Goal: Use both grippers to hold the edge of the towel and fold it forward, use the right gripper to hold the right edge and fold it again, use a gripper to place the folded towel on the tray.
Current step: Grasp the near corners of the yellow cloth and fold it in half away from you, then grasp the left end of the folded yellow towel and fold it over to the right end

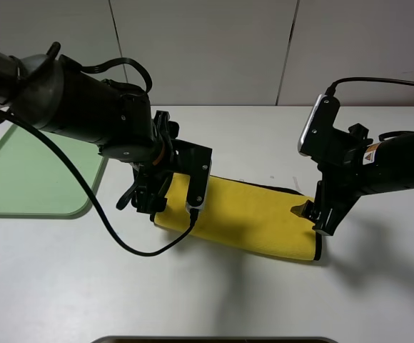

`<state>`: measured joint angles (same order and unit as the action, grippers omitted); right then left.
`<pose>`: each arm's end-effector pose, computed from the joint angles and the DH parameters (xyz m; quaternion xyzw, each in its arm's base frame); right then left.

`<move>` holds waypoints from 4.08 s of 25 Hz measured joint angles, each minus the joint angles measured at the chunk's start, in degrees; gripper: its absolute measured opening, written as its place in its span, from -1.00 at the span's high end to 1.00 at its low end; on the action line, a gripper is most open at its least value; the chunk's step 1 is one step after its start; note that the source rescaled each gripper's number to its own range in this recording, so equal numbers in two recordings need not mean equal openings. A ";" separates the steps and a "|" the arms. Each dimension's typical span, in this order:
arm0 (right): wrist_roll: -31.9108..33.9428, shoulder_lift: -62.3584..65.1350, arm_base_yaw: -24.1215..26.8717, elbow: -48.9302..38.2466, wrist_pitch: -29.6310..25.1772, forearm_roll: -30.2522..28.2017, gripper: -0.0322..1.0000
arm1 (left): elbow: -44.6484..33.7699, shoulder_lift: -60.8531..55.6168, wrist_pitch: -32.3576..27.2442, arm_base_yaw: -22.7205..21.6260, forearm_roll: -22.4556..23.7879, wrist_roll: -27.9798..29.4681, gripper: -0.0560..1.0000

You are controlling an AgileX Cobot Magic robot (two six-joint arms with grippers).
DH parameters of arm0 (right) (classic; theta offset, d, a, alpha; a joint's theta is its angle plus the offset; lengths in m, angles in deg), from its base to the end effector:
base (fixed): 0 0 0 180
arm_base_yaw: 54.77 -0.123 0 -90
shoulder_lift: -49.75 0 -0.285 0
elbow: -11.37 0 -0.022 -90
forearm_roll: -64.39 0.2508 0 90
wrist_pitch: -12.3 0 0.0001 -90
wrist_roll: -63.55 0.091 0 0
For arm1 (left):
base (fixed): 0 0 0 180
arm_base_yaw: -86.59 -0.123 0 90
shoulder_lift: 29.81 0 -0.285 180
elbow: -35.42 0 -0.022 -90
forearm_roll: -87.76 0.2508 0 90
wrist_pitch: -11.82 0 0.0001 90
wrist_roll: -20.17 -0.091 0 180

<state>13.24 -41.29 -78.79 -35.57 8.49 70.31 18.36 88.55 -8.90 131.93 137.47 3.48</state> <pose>0.2241 0.1006 0.1648 -0.5322 0.7807 -0.0548 0.3229 0.2789 -0.2472 0.1353 0.7607 0.5785 0.1733 0.2378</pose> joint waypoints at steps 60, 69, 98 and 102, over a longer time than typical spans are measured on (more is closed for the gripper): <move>46.58 46.03 0.00 0.00 -44.36 -2.42 -1.00 | 0.00 0.00 4.84 0.00 0.00 1.06 -1.00; 49.21 59.71 0.00 0.00 -55.93 -3.15 -1.00 | 0.00 0.00 4.84 0.00 0.00 1.14 -1.00; 50.32 83.63 7.84 -2.20 -55.20 -2.91 -1.00 | 0.00 0.04 7.41 0.00 -0.18 1.14 -1.00; 50.32 83.63 13.93 -2.20 -55.20 -2.91 -1.00 | 0.00 0.22 8.25 0.00 -0.18 1.14 -1.00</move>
<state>63.55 42.34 -64.85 -37.76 -46.71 67.40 18.36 88.78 -0.65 131.93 137.29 4.61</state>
